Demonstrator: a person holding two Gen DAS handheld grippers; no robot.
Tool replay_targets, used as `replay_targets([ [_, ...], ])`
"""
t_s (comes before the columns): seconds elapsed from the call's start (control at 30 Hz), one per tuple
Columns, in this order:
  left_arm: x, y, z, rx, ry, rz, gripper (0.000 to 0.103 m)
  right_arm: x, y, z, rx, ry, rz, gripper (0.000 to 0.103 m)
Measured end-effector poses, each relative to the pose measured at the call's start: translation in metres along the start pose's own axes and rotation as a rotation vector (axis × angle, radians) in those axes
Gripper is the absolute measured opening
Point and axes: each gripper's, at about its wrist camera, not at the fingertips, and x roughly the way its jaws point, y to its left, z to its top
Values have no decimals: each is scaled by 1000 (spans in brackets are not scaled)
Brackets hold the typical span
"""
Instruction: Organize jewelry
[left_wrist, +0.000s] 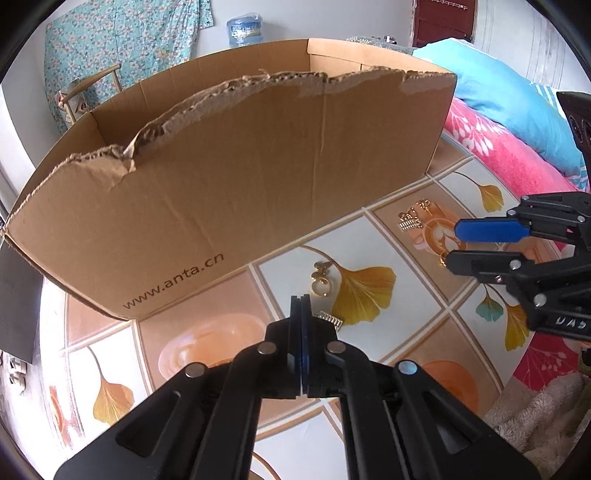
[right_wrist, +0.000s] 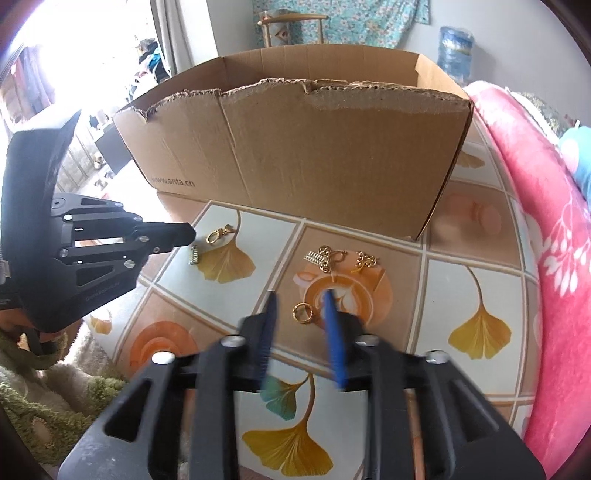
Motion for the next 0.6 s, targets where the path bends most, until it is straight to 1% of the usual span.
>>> replay_targets([
  [0.07,0,2,-1,-11,3,-3,0,4,2,0,-12,13,-9,29],
  [0.13,0,4,-2,-23,7,-9,0,11,3,-1,-10,33,-13,24],
  [0.2,-1,7,-3,-35,9,-11,0,10,3,-1,-9,25,-24,22],
  [0.23,-1,8,-3,-41,10,-14,1,10,3,-1,-10,25,-32,13],
  [0.27,-2,9,-4,-44,8,-14,1,9,2,-2,-5,25,-31,10],
  [0.33,-4,10,-4,-47,3,-17,1,7,-3,-2,22,27,-8,10],
  [0.4,-5,12,-5,-52,2,-25,1,7,-4,-2,21,25,-8,10],
  [0.53,-7,15,-5,-68,-4,-66,1,4,-7,-3,28,23,-4,9],
  [0.6,-8,16,-4,-74,-8,-89,6,6,-8,-2,40,24,7,9],
])
